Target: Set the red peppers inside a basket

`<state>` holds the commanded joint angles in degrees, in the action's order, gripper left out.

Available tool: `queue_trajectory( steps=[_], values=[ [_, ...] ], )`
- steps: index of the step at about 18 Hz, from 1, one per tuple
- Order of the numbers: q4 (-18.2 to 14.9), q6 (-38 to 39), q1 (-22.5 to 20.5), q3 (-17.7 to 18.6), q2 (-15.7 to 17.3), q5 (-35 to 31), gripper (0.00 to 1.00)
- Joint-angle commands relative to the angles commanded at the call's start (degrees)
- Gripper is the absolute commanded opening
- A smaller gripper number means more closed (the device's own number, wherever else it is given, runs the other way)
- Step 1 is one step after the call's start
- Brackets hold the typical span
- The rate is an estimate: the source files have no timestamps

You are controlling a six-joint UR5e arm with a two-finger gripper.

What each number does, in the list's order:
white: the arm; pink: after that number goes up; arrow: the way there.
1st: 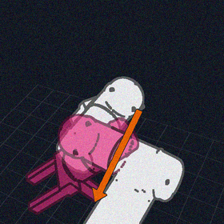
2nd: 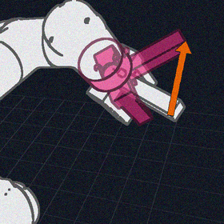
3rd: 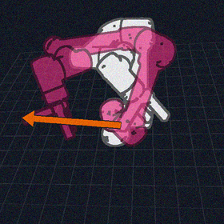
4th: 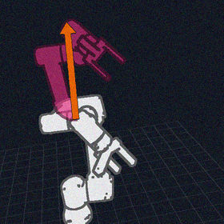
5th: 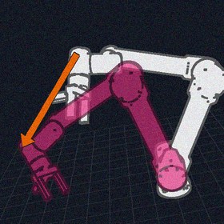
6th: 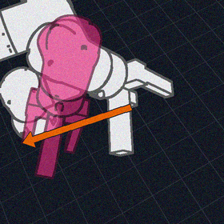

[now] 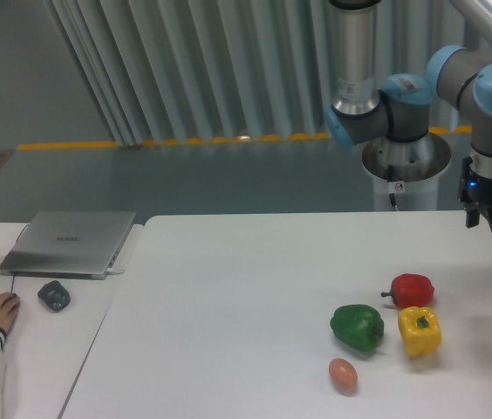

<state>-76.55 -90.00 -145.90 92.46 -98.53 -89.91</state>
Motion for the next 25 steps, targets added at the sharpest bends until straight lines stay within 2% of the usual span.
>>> queue_trajectory(
  steps=[5, 8, 10, 14, 18, 20, 22, 24, 25],
  values=[
    [0.09, 0.09, 0.61, -0.09, 0.0, 0.79, 1.0],
    [0.26, 0.09, 0.18, 0.09, -0.26, 5.25, 1.0],
    [0.79, 0.09, -0.44, 1.75, -0.18, 7.81, 1.0],
    [0.7, 0.7, -0.7, 1.76, -0.09, 8.0, 1.0],
    [1.49, 9.21, 0.0, 2.11, -0.26, 11.77, 1.0],
    [3.16, 9.93, 0.09, 2.46, -0.35, 12.04, 1.0],
    [3.34, 10.28, 0.09, 2.46, -0.44, 12.22, 1.0],
    [4.04, 15.0, 1.13, 2.37, -0.7, 12.22, 1.0],
    [5.61, 19.03, 2.8, 2.2, -1.49, 11.96, 1.0]
  ],
)
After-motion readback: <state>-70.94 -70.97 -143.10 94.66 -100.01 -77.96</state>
